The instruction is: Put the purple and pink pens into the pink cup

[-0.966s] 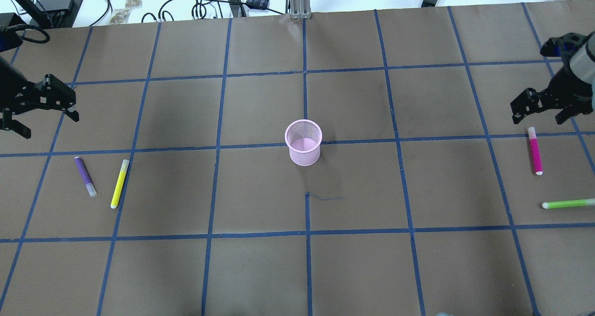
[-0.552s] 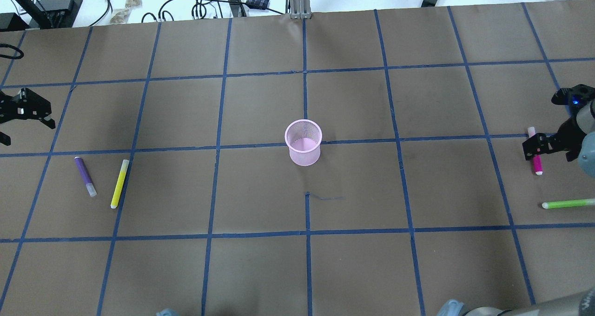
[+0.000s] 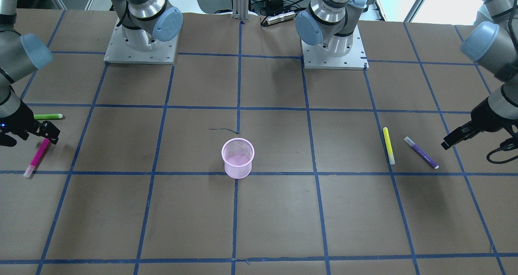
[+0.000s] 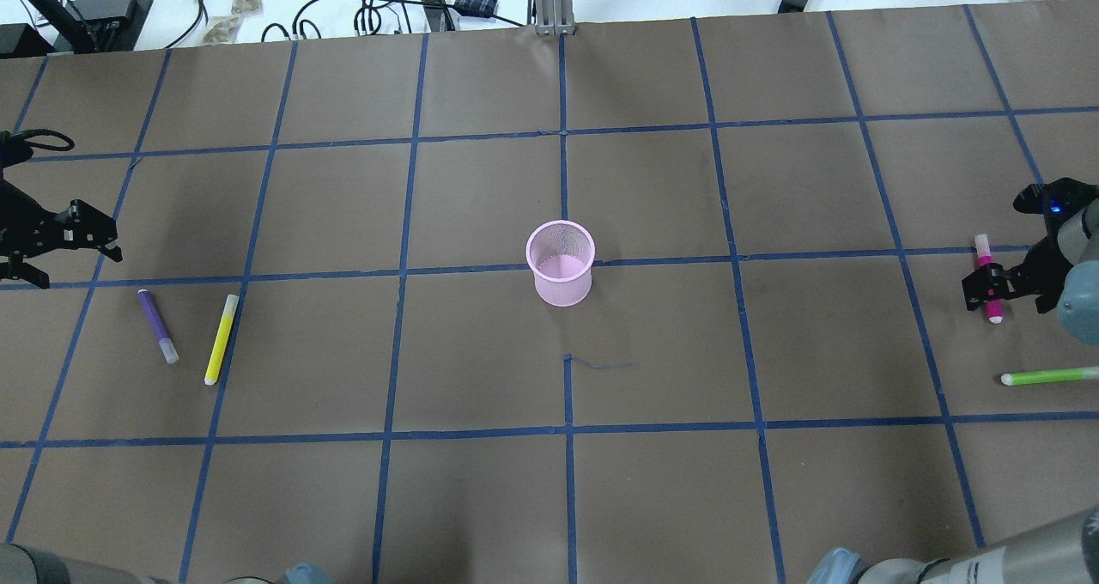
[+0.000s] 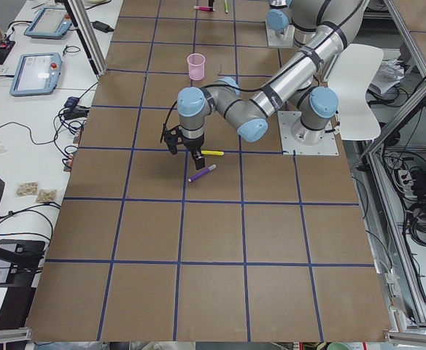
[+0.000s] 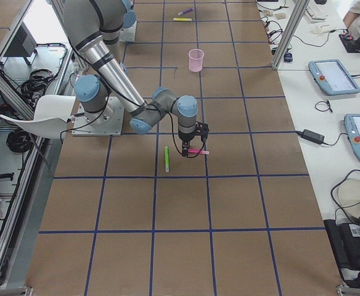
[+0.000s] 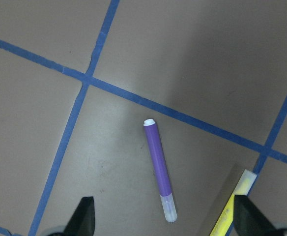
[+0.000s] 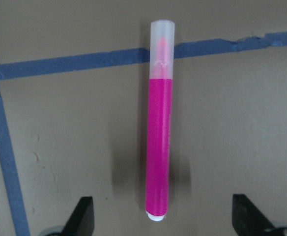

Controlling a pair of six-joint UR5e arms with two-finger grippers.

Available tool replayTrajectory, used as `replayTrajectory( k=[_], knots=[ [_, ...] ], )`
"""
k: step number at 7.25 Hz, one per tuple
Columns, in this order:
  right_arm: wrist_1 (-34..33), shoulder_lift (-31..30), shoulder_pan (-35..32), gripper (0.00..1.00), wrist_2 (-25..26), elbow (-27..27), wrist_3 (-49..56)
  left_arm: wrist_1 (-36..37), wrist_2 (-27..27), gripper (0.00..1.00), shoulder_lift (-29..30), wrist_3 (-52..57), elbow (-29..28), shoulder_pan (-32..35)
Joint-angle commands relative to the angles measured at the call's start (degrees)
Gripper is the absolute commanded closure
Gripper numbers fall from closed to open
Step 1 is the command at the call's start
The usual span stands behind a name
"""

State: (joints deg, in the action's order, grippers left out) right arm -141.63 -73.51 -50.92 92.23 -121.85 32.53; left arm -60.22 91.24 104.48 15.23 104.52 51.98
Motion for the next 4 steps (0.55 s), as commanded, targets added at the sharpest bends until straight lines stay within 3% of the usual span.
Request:
replayTrajectory(
  k=[1, 3, 4],
  knots=[
    [-0.1, 0.4, 0.0, 0.21, 0.1, 0.0, -0.2, 1.6, -0.1, 0.0, 3.4, -0.5, 0.1, -0.1],
    [-0.2, 1.2, 0.0, 0.34, 0.0, 0.4, -0.2, 2.8, -0.3, 0.0, 5.6, -3.7, 0.1, -0.1],
    [-0.2, 1.7, 0.0, 0.45, 0.1, 1.2, 0.1, 3.0, -0.4, 0.0, 6.5, -3.8, 0.1, -0.1]
  ],
)
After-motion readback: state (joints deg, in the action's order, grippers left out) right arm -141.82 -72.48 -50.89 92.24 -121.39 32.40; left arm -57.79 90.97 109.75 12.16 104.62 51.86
